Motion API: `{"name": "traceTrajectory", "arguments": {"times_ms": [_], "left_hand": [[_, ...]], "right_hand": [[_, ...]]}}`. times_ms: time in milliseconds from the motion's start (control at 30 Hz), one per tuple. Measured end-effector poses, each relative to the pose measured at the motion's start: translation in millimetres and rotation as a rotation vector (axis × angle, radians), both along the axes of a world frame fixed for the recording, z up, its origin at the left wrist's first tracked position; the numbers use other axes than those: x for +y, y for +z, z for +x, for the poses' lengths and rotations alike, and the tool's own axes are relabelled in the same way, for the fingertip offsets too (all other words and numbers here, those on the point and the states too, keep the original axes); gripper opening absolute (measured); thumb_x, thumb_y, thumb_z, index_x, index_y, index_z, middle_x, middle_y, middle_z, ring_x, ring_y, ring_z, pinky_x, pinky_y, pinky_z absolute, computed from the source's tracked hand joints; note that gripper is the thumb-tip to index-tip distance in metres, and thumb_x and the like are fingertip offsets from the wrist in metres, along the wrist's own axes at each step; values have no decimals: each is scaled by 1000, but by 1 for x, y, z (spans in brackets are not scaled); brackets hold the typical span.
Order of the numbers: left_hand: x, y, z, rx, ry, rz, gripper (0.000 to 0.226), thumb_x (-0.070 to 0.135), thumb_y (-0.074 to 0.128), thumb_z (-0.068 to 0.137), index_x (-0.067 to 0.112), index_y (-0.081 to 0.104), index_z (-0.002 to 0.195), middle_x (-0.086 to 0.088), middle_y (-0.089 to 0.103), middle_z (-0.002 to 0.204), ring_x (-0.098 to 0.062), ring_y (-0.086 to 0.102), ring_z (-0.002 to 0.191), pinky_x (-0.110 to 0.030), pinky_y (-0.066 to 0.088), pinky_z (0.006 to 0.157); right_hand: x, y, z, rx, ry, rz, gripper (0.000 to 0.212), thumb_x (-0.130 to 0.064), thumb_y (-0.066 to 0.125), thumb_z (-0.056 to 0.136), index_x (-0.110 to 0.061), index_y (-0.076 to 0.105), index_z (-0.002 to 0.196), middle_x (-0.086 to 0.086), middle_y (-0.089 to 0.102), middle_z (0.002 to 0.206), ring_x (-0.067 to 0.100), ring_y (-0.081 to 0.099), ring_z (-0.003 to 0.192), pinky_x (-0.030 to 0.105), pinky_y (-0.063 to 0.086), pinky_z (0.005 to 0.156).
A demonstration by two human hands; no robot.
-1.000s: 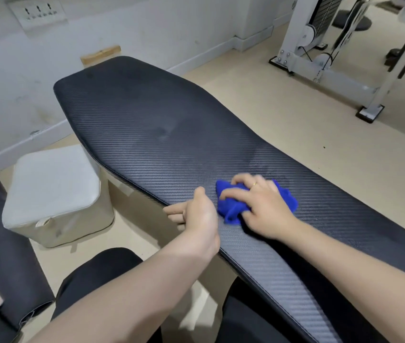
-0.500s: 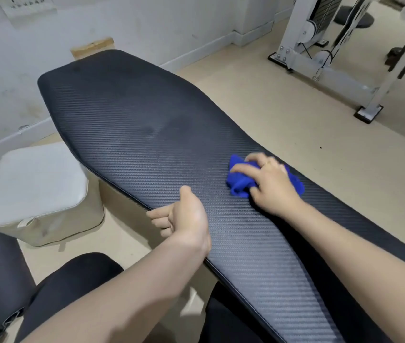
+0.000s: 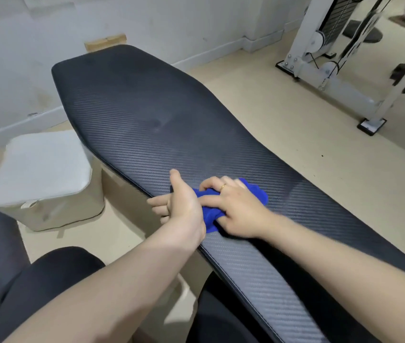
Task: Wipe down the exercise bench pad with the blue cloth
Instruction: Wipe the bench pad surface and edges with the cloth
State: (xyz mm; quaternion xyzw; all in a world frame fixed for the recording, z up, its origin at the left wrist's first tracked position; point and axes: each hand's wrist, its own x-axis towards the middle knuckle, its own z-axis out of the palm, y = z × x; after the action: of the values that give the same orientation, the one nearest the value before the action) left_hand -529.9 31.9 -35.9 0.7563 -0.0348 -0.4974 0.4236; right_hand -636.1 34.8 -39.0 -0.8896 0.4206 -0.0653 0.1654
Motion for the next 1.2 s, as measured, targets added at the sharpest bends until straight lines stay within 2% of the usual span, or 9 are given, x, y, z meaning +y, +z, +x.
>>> {"name": "traceTrajectory", "arguments": {"times_ms": [167,200,267,367,467,667,900,1100,1200], "left_hand": [[8,-5,29,410,-71,-248,120,93,46,49,34,17,149,5,31,154,-17,39,137,-44,29,114],[12,-7,36,449,-133,-298,114,91,42,55,28,23,148,2,36,152,-18,45,133,-44,31,113],[25,-6,48,500,-219,-372,86,75,21,84,16,33,145,-8,48,143,-22,49,128,-43,33,113],[43,-18,75,575,-238,-409,76,67,11,91,20,25,149,-6,42,148,-25,46,131,-45,35,109],[48,-28,107,535,-220,-322,80,69,8,89,18,28,148,-1,28,156,-24,32,141,-45,20,118],[46,-27,96,424,-215,-236,71,61,6,93,21,28,148,-9,27,156,-25,28,143,-41,16,117],[58,-24,61,397,-171,-180,65,57,20,95,24,14,151,-8,18,159,-23,26,144,-40,20,115],[56,-27,39,322,-194,-186,54,56,26,94,29,37,140,7,36,150,-15,38,137,-39,24,117],[54,-29,28,321,-227,-196,70,61,29,85,30,26,148,16,33,151,-9,33,139,-35,17,119]], "right_hand": [[-46,-7,13,-34,-381,-102,49,-10,48,76,-37,59,115,-3,46,130,26,42,108,37,30,92],[-42,-7,22,-32,-396,-117,48,-10,49,76,-37,59,114,-3,46,130,27,42,108,37,28,92],[-21,-6,39,-35,-264,-123,48,-12,48,71,-37,62,110,0,50,126,30,46,103,38,31,88],[23,-8,47,-54,105,-107,46,-17,46,59,-34,68,95,3,58,111,29,51,87,38,34,75],[23,-9,42,19,310,-83,45,-17,44,62,-33,68,96,2,59,109,26,50,85,37,37,74],[-10,-3,45,-77,-29,-13,51,-14,41,65,-32,66,107,2,52,121,25,45,96,35,29,85],[92,-1,-17,54,361,96,36,-18,60,59,-33,67,91,-1,55,110,21,46,84,32,29,73],[36,-7,-1,-31,-43,-39,50,-14,46,68,-30,62,112,10,53,119,31,49,93,37,31,81],[42,-6,-4,-30,-179,-78,44,-17,52,70,-31,62,111,9,52,117,30,50,90,40,35,80]]}}
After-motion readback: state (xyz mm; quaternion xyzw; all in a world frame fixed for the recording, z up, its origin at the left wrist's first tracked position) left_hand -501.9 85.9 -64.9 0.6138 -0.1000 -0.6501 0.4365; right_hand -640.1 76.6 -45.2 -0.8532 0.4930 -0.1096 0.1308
